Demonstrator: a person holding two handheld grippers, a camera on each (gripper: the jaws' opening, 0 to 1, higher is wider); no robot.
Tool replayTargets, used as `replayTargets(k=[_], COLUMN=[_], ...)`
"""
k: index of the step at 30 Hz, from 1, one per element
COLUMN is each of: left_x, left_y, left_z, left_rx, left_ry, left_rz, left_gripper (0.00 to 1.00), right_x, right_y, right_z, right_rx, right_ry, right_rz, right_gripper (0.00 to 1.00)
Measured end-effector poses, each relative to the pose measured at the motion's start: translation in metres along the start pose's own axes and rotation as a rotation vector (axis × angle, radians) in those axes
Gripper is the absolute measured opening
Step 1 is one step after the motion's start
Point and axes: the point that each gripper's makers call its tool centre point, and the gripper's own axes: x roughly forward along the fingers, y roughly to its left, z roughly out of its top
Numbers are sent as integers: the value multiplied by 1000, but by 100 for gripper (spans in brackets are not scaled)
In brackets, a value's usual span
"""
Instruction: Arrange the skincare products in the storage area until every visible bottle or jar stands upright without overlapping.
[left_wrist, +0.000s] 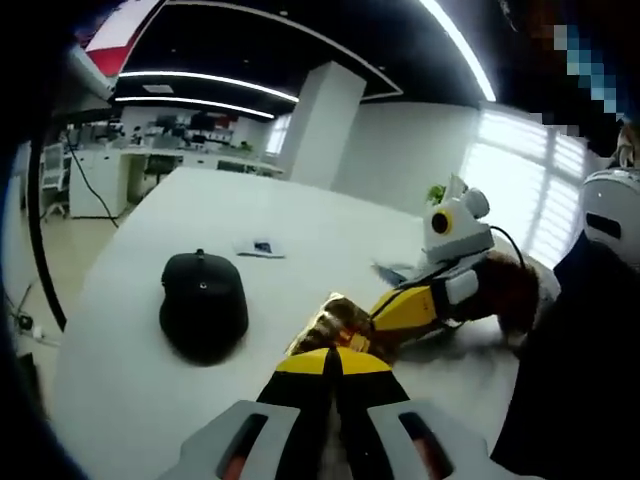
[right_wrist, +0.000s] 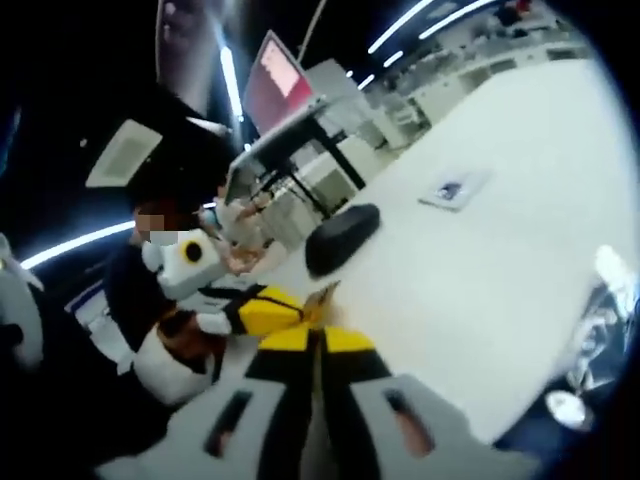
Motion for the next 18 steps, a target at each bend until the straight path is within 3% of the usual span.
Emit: replayTargets(k=[7,18], left_x=[-4,-1], left_y=[-3,-4], left_z=[8,6], left_rx=[7,25], left_ry=[-44,-36], left_rz=[-5,7], left_gripper=[4,11], right_x=[-10,-23], right_y=[3,6], right_z=[2,4], right_rx=[25,20], right_ry=[-43,-79], right_rz=[8,-4], right_gripper=[0,0])
